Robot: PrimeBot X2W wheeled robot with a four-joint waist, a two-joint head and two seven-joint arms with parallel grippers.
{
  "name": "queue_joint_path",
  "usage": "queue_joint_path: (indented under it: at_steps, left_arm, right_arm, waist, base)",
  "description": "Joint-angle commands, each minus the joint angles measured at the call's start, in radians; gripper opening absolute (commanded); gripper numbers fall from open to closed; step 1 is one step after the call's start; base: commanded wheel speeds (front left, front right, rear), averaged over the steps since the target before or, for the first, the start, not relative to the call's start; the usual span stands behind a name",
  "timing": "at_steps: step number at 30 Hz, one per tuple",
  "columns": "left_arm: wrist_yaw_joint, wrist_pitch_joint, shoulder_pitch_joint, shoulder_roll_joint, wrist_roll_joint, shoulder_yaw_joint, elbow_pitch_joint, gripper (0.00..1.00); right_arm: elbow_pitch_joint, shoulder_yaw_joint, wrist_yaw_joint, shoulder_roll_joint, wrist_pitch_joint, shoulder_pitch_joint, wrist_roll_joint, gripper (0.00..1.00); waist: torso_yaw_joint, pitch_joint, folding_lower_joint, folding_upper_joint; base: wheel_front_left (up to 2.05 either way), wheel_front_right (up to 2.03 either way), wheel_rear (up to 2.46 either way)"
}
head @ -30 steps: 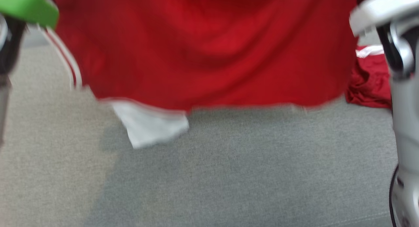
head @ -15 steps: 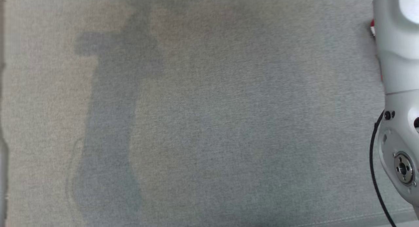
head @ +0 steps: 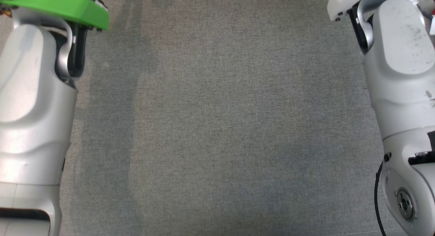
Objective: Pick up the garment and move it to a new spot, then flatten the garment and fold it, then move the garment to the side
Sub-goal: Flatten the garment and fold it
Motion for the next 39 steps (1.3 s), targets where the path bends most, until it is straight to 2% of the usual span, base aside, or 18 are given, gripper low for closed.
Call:
queue_joint_path:
  at_steps: [1, 8, 15, 23, 29, 30, 31, 34, 35, 39]
  left_arm:
    - [-0.003, -0.005, 0.044, 0.008, -0.016, 0.008, -0.028, 0.0]
    - [-0.003, -0.004, 0.236, 0.04, -0.069, 0.046, -0.159, 0.0]
    - [-0.003, -0.004, 0.474, 0.052, -0.068, 0.091, -0.284, 0.0]
    - [-0.003, -0.004, 0.762, 0.018, -0.08, 0.153, -0.38, 0.0]
    - [0.001, -0.004, 0.965, 0.0, -0.094, 0.164, -0.453, 0.0]
    - [0.007, -0.004, 1.0, -0.002, -0.094, 0.16, -0.47, 0.0]
    - [0.045, 0.025, 1.161, 0.007, -0.104, 0.157, -0.567, 0.0]
    - [0.056, 0.05, 1.222, 0.021, -0.104, 0.151, -0.607, 0.0]
    - [0.063, 0.078, 1.267, 0.034, -0.113, 0.149, -0.631, 0.0]
    - [0.07, 0.106, 1.293, 0.044, -0.118, 0.141, -0.629, 0.0]
  right_arm:
    - [-0.02, 0.015, -0.002, -0.004, -0.004, 0.038, 0.027, 0.0]
    - [-0.11, 0.079, -0.002, -0.004, -0.004, 0.174, 0.154, 0.0]
    - [-0.191, 0.094, -0.002, -0.004, -0.004, 0.336, 0.255, 0.0]
    - [-0.267, 0.109, -0.002, -0.004, -0.004, 0.555, 0.347, 0.0]
    - [-0.343, 0.097, -0.002, -0.004, 0.007, 0.724, 0.37, 0.0]
    - [-0.366, 0.093, -0.002, -0.004, 0.016, 0.756, 0.381, 0.0]
    - [-0.52, 0.073, -0.002, -0.004, 0.077, 0.951, 0.426, 0.0]
    - [-0.583, 0.056, -0.002, -0.005, 0.112, 1.043, 0.438, 0.0]
    - [-0.631, 0.038, -0.002, -0.004, 0.145, 1.116, 0.452, 0.0]
    - [-0.66, 0.029, -0.002, -0.004, 0.174, 1.164, 0.438, 0.0]
  waist:
    - [-0.005, 0.01, -0.0001, 0.0]
    - [-0.031, -0.022, -0.0001, 0.0]
    - [-0.043, -0.118, -0.0001, 0.0]
    - [-0.047, -0.289, -0.0001, 0.0]
    - [-0.039, -0.4, -0.0001, 0.0]
    - [-0.036, -0.415, -0.0001, 0.0]
    - [-0.03, -0.478, -0.0001, 0.0]
    - [-0.023, -0.5, -0.0001, 0.0]
    - [-0.016, -0.511, -0.0001, 0.0]
    - [-0.019, -0.514, -0.0001, 0.0]
  base:
    - [0.0, 0.0, 0.0]
    - [0.0, 0.0, 0.0]
    - [0.0, 0.0, 0.0]
    - [0.0, 0.0, 0.0]
    - [0.0, 0.0, 0.0]
    - [0.0, 0.0, 0.0]
    - [0.0, 0.0, 0.0]
    - [0.0, 0.0, 0.0]
    - [0.0, 0.0, 0.0]
    - [0.0, 0.0, 0.0]
